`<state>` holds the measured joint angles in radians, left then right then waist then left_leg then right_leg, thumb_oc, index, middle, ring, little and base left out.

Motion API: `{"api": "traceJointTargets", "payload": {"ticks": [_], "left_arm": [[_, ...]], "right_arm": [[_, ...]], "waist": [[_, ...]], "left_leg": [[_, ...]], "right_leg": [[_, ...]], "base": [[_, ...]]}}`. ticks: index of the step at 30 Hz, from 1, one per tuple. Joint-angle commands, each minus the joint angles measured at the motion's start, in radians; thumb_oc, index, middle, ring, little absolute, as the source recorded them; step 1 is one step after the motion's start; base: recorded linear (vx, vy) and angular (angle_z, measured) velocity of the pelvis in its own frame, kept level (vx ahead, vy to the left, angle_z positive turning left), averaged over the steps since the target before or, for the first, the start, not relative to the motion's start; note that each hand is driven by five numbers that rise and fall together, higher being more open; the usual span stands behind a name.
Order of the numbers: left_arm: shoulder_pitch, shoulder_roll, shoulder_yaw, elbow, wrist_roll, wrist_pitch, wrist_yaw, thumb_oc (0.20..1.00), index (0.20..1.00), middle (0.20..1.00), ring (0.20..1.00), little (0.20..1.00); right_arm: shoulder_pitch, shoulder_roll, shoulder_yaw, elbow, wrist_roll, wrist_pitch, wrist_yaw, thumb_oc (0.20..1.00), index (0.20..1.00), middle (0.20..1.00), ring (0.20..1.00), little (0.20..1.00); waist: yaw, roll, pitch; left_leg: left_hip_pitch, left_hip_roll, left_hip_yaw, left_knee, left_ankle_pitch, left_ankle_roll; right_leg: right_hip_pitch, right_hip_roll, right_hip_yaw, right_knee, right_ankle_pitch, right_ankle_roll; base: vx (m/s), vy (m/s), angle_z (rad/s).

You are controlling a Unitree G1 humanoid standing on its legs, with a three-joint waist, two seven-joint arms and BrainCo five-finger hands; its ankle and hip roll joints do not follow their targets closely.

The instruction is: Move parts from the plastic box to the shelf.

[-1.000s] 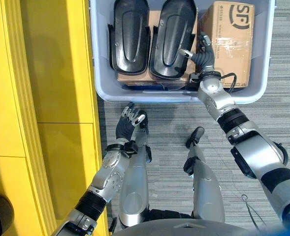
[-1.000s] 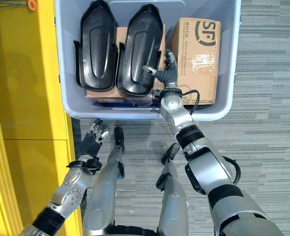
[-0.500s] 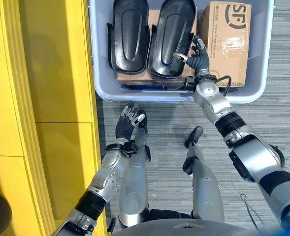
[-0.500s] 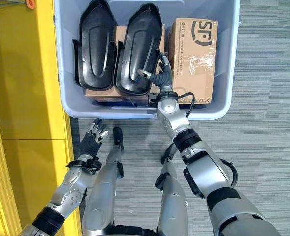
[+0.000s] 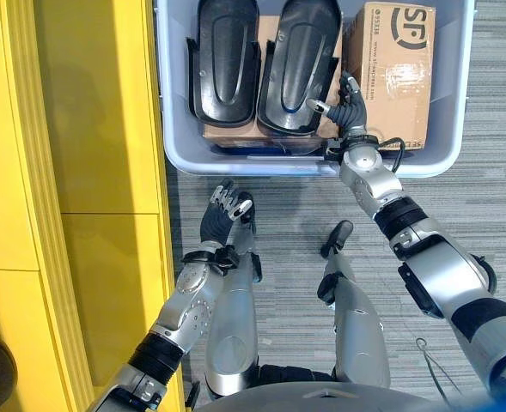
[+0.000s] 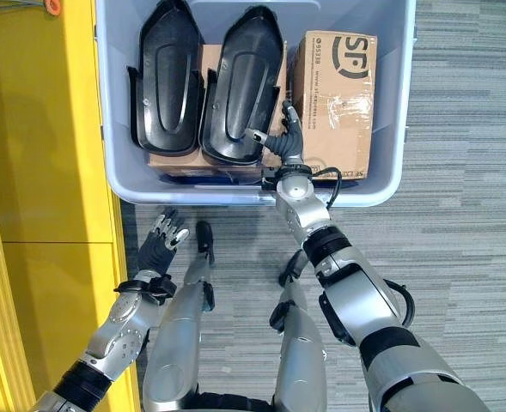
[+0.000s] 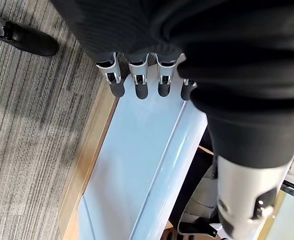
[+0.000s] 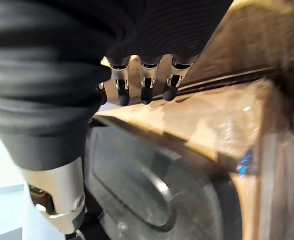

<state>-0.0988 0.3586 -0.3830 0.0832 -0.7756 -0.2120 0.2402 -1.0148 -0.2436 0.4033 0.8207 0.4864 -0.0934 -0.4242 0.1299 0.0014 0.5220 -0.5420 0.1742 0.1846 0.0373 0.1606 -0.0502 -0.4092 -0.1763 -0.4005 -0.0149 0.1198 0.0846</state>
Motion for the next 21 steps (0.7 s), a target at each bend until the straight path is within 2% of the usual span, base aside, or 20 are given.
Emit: {"api": "traceJointTargets", "payload": {"ticks": [1,21], "left_arm": [[0.025,0.042,-0.028,-0.058,-0.018,-0.044,-0.002,1.000,1.000,1.000,1.000,1.000],[0.011,0.039,-0.056,-0.051,-0.020,-0.053,0.001,1.000,1.000,1.000,1.000,1.000]], "right_arm": [[-0.054,-0.005,-0.016,0.021,-0.016,-0.031,-0.008,1.000,1.000,1.000,1.000,1.000],[-0.109,-0.009,-0.039,0.188,0.001,-0.033,-0.025,1.000,1.000,1.000,1.000,1.000]], "waist": [[0.036,-0.018,-0.002],[0.048,-0.005,-0.002]], "left_leg": [[0.026,0.025,-0.095,0.036,-0.107,-0.052],[-0.018,0.020,-0.110,0.044,-0.107,-0.049]], "right_leg": [[-0.027,-0.057,-0.011,0.080,-0.086,0.076],[-0.056,-0.061,-0.029,0.088,-0.087,0.081]], "base": [[0.00,0.000,0.00],[0.00,0.000,0.00]]}}
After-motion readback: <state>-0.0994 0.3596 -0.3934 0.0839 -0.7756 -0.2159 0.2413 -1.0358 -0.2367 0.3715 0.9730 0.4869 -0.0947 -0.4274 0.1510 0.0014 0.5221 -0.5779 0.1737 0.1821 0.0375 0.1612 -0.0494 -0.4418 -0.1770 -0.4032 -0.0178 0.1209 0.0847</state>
